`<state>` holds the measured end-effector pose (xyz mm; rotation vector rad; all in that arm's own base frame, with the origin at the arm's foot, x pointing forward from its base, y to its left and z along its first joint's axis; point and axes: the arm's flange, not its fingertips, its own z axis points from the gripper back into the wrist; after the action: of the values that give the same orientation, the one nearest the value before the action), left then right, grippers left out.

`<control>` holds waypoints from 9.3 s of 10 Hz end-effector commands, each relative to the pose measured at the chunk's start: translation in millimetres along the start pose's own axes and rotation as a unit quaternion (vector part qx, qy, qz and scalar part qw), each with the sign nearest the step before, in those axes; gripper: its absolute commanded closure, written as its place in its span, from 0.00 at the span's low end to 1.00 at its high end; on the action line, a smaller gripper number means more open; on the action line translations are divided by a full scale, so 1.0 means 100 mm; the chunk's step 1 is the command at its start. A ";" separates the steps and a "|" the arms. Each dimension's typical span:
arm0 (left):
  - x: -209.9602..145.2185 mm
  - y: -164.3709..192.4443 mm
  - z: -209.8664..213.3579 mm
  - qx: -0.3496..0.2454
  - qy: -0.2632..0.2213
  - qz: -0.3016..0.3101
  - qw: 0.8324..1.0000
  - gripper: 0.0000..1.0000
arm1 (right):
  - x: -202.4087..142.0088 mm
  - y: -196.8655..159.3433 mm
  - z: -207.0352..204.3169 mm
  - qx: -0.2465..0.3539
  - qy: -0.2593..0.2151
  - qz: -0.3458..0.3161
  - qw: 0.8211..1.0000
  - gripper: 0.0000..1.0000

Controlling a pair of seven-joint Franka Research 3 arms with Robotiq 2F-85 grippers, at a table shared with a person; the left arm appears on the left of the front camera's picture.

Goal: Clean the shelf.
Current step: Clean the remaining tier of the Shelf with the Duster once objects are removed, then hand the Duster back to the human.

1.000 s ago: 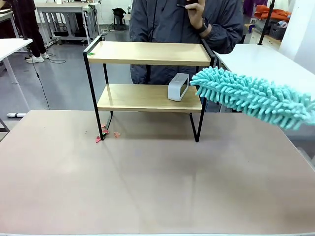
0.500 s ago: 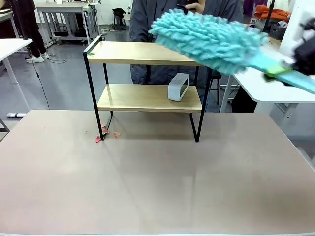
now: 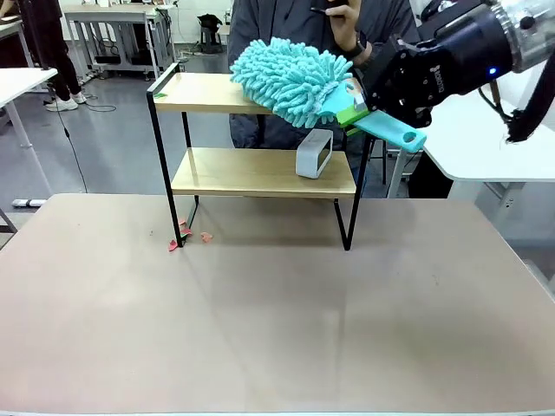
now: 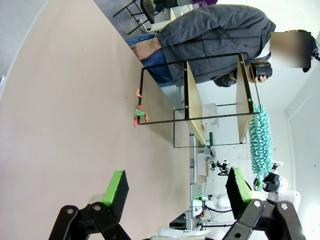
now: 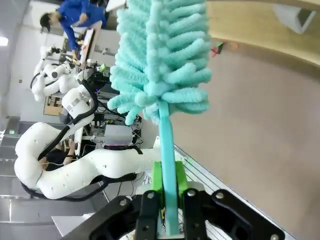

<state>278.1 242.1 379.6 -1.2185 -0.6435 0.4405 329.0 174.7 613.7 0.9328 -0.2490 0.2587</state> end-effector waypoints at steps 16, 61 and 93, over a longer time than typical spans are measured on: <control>-0.05 -0.01 -0.03 -0.012 -0.006 -0.011 1.000 0.00 | 0.79 1.13 -1.33 -0.061 0.116 0.051 0.990 0.88; 0.02 -0.36 -0.16 -0.034 0.046 -0.054 0.997 0.00 | -1.49 -3.10 1.81 0.234 -0.162 -0.124 0.951 0.88; -3.15 -2.50 -3.05 -0.182 0.638 -0.251 0.705 0.00 | -0.39 -0.62 -0.47 0.169 0.497 0.290 0.800 0.88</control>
<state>235.9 -254.7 482.0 -1.2542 0.2077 -1.0161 313.2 170.3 521.1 0.9090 0.5433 1.3357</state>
